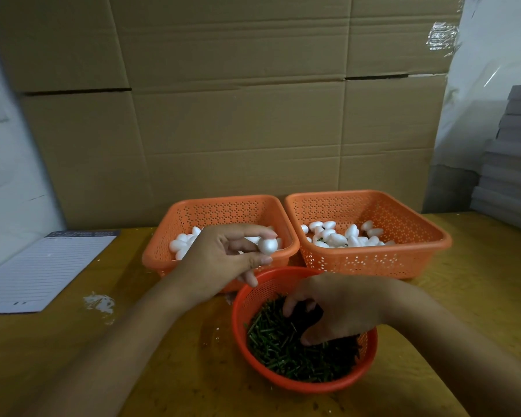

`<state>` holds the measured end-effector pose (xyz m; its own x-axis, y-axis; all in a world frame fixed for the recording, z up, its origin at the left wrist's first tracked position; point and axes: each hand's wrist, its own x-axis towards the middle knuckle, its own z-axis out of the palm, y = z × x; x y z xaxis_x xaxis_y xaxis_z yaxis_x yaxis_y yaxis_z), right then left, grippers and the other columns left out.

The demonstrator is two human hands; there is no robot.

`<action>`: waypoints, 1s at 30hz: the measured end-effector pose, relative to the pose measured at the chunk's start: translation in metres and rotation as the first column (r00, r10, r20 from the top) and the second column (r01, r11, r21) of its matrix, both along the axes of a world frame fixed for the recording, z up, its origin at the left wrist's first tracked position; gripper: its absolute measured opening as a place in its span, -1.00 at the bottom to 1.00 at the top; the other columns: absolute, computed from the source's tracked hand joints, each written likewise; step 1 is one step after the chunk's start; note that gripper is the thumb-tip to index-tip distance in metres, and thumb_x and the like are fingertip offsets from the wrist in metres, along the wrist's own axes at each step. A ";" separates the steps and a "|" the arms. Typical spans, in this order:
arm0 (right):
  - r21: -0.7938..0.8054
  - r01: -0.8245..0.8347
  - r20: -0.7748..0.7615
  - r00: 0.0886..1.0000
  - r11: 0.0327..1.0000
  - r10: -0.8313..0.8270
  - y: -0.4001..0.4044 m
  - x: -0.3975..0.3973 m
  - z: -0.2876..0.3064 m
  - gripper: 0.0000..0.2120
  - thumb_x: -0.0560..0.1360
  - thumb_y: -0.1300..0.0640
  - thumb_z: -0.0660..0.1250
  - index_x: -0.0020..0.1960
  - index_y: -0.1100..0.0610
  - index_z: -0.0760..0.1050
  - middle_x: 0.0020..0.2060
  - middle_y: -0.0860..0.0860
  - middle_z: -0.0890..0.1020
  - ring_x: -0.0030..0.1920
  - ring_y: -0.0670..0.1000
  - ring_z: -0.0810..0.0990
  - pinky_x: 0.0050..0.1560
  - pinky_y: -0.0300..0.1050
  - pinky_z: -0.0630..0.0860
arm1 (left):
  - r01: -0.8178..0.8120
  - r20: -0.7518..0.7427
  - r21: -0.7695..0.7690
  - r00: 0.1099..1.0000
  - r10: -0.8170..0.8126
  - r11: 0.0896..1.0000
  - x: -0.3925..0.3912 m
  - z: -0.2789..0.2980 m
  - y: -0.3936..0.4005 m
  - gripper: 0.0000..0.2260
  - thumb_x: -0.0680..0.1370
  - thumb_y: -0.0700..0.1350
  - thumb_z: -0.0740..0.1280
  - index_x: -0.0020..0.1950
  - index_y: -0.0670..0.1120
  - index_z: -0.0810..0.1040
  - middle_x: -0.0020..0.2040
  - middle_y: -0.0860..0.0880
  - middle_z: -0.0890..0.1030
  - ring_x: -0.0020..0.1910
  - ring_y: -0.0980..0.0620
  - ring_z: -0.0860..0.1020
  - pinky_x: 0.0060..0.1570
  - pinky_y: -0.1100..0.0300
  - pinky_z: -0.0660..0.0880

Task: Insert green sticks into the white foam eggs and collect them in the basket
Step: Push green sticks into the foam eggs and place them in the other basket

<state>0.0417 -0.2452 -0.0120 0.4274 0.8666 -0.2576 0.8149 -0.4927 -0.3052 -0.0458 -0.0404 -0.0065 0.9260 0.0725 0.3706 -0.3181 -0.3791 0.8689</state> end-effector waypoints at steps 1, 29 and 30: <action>0.000 0.001 0.000 1.000 1.000 -0.001 0.000 0.000 0.000 -0.56 0.48 -0.12 0.45 0.33 -0.22 0.45 0.17 -0.18 0.52 0.18 -0.17 0.49 0.17 -0.14 0.50 | 0.005 -0.001 -0.006 1.000 -0.005 1.000 0.000 0.000 0.000 -0.71 0.40 -0.17 0.52 0.00 0.19 0.70 -0.14 -0.09 0.74 -0.43 -0.02 0.66 -0.34 -0.50 0.49; -0.014 -0.007 0.016 1.000 1.000 0.007 0.000 0.000 -0.001 -0.57 0.50 -0.13 0.43 0.34 -0.19 0.45 0.22 -0.14 0.53 0.22 -0.14 0.50 0.15 -0.17 0.47 | 0.022 -0.332 -0.460 0.923 -0.195 0.888 0.001 0.009 -0.006 -0.41 0.34 0.42 0.39 0.00 -0.08 0.60 -0.28 -0.06 0.61 -0.43 0.08 0.52 -0.40 0.25 0.50; -0.016 -0.007 0.015 1.000 1.000 0.008 0.001 0.000 -0.001 -0.57 0.50 -0.13 0.43 0.34 -0.20 0.45 0.22 -0.14 0.53 0.22 -0.13 0.49 0.15 -0.16 0.47 | 0.018 -0.333 -0.461 0.923 -0.192 0.887 0.001 0.009 -0.005 -0.42 0.35 0.41 0.38 0.01 -0.09 0.59 -0.28 -0.06 0.61 -0.42 0.08 0.52 -0.39 0.25 0.50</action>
<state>0.0416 -0.2446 -0.0127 0.4249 0.8658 -0.2644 0.8232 -0.4911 -0.2850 -0.0446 -0.0458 0.0025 0.9984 0.0420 -0.0366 0.0327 0.0895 0.9954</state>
